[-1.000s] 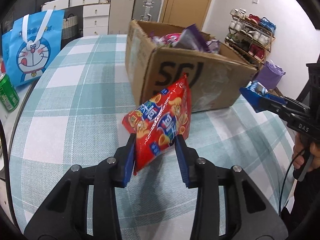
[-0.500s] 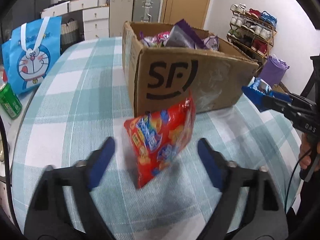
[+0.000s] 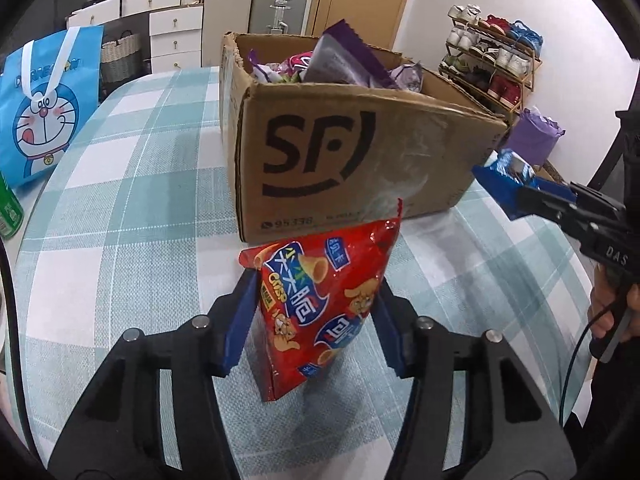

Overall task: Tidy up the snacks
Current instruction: 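Lift and carry the Oreo pack toward the box with the right gripper while the left carries the chip bag, then lower the Oreo pack into the box with the right gripper while the left lowers the chip bag in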

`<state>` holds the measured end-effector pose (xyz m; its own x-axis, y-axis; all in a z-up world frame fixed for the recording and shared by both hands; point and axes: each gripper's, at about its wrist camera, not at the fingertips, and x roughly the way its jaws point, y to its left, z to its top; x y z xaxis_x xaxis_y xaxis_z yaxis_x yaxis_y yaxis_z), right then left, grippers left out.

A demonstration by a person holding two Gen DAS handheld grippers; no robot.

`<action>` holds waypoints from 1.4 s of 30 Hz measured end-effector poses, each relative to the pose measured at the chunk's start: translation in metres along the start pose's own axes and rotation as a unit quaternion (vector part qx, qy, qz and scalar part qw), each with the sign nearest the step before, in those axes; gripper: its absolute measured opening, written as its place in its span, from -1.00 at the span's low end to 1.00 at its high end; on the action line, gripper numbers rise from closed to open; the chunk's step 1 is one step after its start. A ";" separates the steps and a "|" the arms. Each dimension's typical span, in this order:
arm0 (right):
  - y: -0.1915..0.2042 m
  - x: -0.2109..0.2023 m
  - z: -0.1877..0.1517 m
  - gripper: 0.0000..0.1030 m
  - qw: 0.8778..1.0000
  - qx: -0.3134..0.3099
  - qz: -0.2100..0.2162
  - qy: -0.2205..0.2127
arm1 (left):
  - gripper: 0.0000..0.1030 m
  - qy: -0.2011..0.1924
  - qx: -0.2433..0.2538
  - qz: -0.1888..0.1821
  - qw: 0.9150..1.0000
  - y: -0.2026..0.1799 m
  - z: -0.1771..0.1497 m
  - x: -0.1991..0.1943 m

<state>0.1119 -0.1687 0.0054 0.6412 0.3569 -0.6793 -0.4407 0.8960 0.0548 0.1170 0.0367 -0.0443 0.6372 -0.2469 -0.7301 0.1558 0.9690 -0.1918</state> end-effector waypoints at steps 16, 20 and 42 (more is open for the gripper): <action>0.004 -0.022 0.006 -0.18 0.999 -0.002 0.017 -0.043 | -0.02 -0.045 0.008 -0.039 0.998 -0.020 0.002 -0.049; 0.008 -0.028 0.008 -0.18 0.998 -0.005 0.022 -0.054 | -0.02 -0.065 -0.005 -0.037 0.997 -0.018 0.011 -0.069; 0.040 -0.033 0.044 -0.18 0.995 0.000 0.051 -0.084 | -0.02 -0.146 -0.020 -0.007 0.989 -0.023 0.097 -0.123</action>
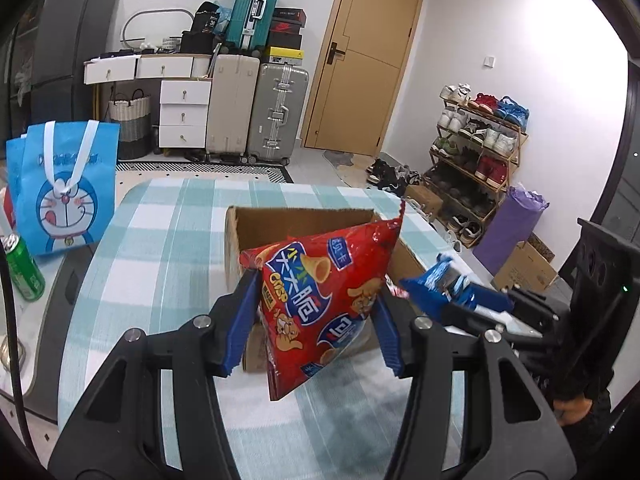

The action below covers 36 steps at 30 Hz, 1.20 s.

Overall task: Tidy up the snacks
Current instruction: 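Lower the Oreo pack into the box with the right gripper while the left lowers the chip bag in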

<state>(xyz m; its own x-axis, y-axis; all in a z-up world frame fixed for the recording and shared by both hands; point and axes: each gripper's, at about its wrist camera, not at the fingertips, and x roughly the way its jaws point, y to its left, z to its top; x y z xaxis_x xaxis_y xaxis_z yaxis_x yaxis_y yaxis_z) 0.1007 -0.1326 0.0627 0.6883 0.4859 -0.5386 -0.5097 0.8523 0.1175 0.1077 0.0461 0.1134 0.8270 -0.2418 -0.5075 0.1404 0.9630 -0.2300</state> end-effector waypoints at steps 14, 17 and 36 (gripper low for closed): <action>-0.005 0.037 0.022 -0.18 1.000 0.019 0.001 0.014 | -0.01 0.010 -0.006 0.026 1.000 -0.012 0.032 0.072; -0.007 0.044 0.024 -0.18 1.000 0.014 -0.003 0.020 | -0.01 0.012 -0.002 0.040 0.999 -0.013 0.038 0.087; -0.022 0.058 0.019 0.34 0.999 -0.010 -0.029 0.023 | 0.16 0.053 0.013 0.046 0.997 -0.013 0.025 0.145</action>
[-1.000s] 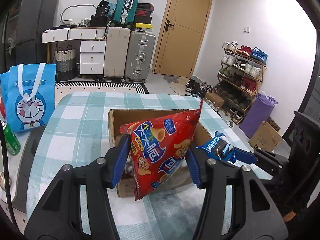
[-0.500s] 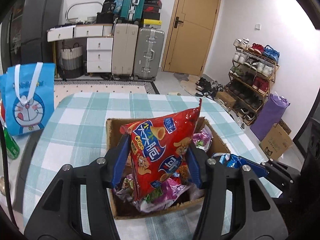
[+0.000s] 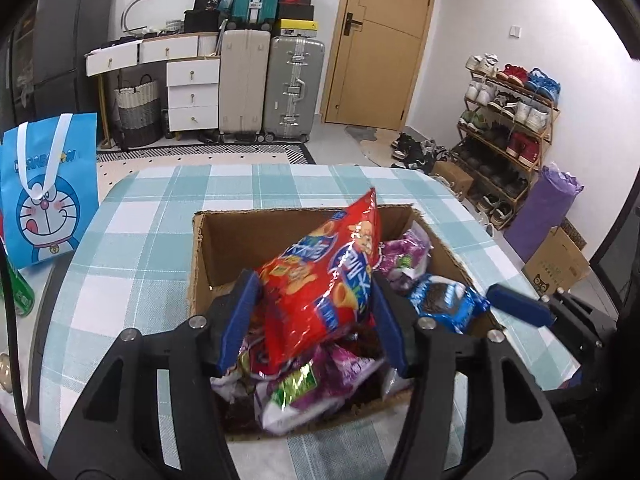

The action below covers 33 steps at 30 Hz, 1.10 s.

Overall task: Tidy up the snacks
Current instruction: 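Lower the Oreo pack into the box with the right gripper while the left lowers the chip bag in, then open both grippers and withdraw them from the box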

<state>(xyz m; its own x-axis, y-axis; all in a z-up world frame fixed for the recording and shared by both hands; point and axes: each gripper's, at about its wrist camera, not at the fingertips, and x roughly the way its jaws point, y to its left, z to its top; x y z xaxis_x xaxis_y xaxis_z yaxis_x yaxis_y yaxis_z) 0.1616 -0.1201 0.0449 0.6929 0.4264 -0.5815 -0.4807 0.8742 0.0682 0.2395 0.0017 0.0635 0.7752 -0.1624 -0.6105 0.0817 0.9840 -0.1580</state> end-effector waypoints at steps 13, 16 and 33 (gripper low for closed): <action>-0.022 -0.039 -0.028 0.99 0.998 0.042 0.022 -0.048 | 0.99 -0.056 -0.031 -0.006 0.998 0.027 -0.046 -0.074; -0.022 -0.042 -0.036 0.99 0.997 0.047 0.032 -0.054 | 0.99 -0.065 -0.035 0.000 0.997 0.035 -0.063 -0.084; -0.010 -0.071 -0.066 0.99 0.991 0.035 0.058 -0.117 | 0.99 -0.095 -0.012 0.044 0.994 0.037 -0.127 -0.103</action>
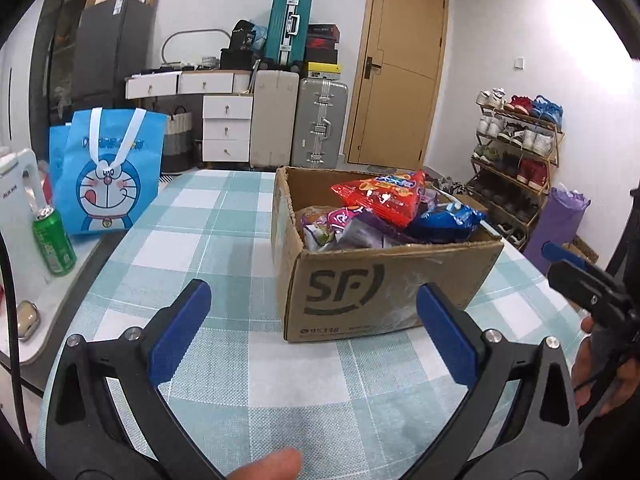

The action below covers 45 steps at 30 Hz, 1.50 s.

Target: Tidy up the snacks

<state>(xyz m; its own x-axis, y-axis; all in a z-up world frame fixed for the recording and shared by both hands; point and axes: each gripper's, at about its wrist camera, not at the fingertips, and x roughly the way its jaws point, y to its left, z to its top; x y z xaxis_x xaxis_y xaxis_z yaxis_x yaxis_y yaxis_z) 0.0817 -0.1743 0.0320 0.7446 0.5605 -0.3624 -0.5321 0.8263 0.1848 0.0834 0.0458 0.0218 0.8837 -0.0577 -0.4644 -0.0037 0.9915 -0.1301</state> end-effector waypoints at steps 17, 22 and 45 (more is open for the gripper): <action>0.003 -0.002 -0.010 0.99 0.999 -0.016 -0.026 -0.026 | 0.99 -0.025 0.034 0.020 0.999 -0.012 -0.010 -0.001; 0.001 0.001 -0.011 0.99 0.999 -0.012 -0.034 -0.020 | 0.99 -0.030 0.037 0.028 0.998 -0.014 -0.011 -0.003; 0.011 0.003 -0.015 0.99 0.998 -0.038 -0.039 -0.023 | 0.99 -0.018 0.031 0.027 0.999 -0.008 -0.010 0.004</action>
<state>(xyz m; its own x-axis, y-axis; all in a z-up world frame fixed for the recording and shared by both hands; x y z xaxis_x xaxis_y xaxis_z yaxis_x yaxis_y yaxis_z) 0.0720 -0.1647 0.0198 0.8017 0.4976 -0.3311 -0.4989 0.8622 0.0878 0.0818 0.0365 0.0120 0.8997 -0.0010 -0.4365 -0.0237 0.9984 -0.0511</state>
